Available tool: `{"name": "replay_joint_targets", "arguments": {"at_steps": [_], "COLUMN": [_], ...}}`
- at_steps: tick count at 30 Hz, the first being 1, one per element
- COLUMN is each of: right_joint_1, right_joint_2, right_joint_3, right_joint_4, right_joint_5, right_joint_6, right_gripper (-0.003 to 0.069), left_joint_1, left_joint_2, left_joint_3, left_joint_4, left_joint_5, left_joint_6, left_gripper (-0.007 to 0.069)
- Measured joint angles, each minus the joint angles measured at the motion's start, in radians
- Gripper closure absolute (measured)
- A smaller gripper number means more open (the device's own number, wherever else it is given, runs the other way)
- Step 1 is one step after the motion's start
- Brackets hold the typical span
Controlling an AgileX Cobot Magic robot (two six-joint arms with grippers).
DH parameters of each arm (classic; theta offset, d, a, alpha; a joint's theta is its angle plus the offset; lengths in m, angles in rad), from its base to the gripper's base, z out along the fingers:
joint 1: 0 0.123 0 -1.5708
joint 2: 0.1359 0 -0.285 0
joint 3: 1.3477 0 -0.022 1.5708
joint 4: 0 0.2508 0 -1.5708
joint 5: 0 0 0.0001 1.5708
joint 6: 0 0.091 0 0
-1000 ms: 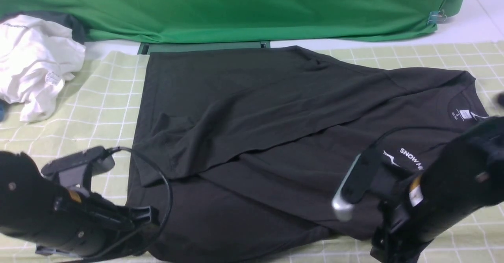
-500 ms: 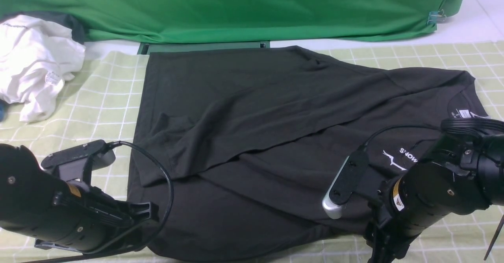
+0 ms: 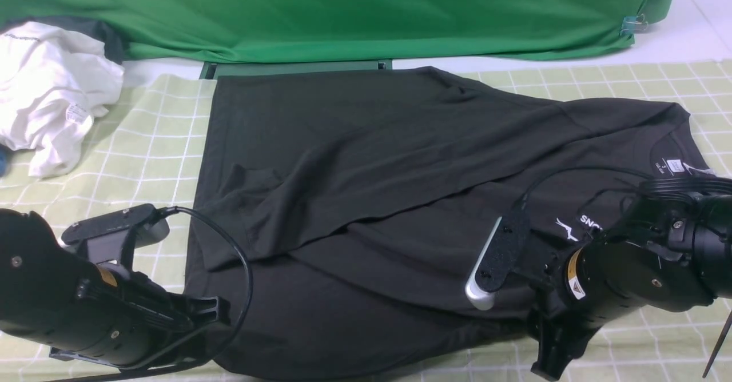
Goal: Fold a long-sleeved shirt over a green coffee tablecloth.
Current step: 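Grasp the near edge of the shirt at its hem and shoulder corners, then fold the black garment in half by bringing its near edge over to the far edge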
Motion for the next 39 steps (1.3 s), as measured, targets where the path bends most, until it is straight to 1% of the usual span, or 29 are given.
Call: {"name": "replay_joint_targets", "arguments": {"at_steps": [5,12,18,21,23,24,25,26,30,31,33,39], "right_joint_1": [0.000,0.000,0.000,0.000,0.000,0.000,0.000,0.000,0.002,0.002,0.002,0.002], "right_joint_2": [0.000,0.001,0.041,0.084,0.098,0.103,0.103,0.107,0.112,0.116,0.119,0.084], "right_joint_3": [-0.004,-0.073,-0.080,-0.080,-0.087,-0.090,-0.090,-0.091,-0.098,-0.103,-0.123,-0.151], "right_joint_4": [-0.026,-0.038,-0.044,-0.052,-0.053,-0.052,-0.052,-0.049,-0.045,-0.045,-0.037,-0.007], "right_joint_5": [0.008,0.141,0.147,0.134,0.132,0.136,0.136,0.137,0.144,0.151,0.187,0.289], "right_joint_6": [0.000,0.000,0.001,0.000,0.000,0.000,0.000,0.000,0.000,-0.001,-0.001,-0.001], "right_gripper": [0.0323,0.0323,0.0302,0.0307,0.0325,0.0351,0.0356,0.0384,0.0573,0.0592,0.0611,0.0611], "left_joint_1": [0.000,0.000,0.000,0.000,0.000,0.000,0.000,0.000,0.000,0.000,0.000,0.000], "left_joint_2": [0.000,0.000,0.000,0.000,0.000,0.000,0.000,0.000,0.000,0.000,0.000,0.001], "left_joint_3": [0.000,0.000,0.000,0.000,0.000,0.000,0.000,0.000,-0.010,-0.019,-0.055,-0.176], "left_joint_4": [0.000,0.000,-0.002,-0.002,-0.003,-0.003,-0.003,-0.003,-0.003,-0.001,0.007,0.030], "left_joint_5": [0.003,0.004,0.011,0.011,0.012,0.013,0.013,0.013,0.030,0.044,0.089,0.211], "left_joint_6": [0.002,0.004,0.006,0.006,0.006,0.006,0.006,0.006,0.006,0.010,0.014,0.022], "left_gripper": [0.0600,0.0600,0.0600,0.0600,0.0600,0.0600,0.0600,0.0600,0.0600,0.0600,0.0600,0.0600]}}
